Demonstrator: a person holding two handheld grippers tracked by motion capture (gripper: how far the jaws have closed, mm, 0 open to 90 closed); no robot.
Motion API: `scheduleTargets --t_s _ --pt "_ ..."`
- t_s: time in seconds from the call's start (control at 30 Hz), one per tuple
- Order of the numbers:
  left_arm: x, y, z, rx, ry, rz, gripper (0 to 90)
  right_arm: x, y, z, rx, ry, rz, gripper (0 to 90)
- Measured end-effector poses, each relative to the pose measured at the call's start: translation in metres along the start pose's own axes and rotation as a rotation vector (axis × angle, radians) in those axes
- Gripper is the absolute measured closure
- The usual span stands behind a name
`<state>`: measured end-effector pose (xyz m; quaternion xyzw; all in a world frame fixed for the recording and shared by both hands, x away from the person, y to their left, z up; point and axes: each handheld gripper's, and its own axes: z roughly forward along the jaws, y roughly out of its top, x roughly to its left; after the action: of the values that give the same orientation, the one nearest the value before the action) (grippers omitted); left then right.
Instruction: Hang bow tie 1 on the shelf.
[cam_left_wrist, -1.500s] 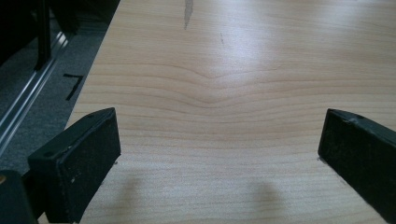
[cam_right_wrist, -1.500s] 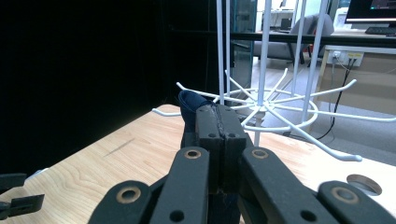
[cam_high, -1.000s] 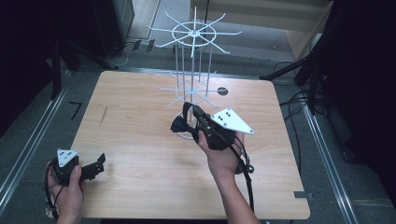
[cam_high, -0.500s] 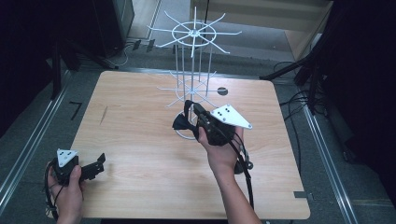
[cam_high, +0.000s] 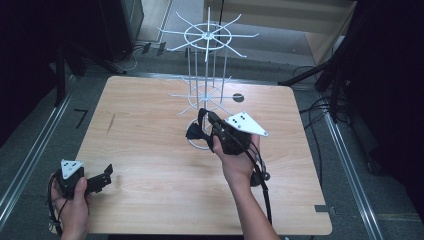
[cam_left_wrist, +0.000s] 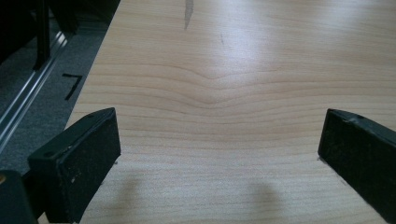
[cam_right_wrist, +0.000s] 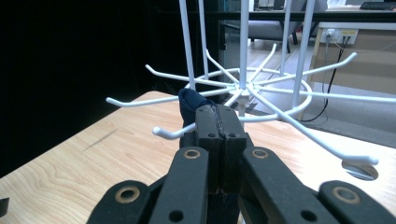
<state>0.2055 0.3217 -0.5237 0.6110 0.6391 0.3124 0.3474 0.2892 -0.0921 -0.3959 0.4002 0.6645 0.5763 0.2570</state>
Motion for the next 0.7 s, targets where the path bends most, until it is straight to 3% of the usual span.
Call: scheduleTargets --t_s 0.43,0.7 --pt "0.000 0.000 0.000 0.000 0.001 -0.001 0.0 -0.005 -0.009 0.001 0.013 -0.002 0.006 88.8" --pt "0.000 0.000 0.000 -0.002 0.001 -0.001 0.0 -0.008 -0.018 0.001 0.035 -0.003 0.006 81.7"
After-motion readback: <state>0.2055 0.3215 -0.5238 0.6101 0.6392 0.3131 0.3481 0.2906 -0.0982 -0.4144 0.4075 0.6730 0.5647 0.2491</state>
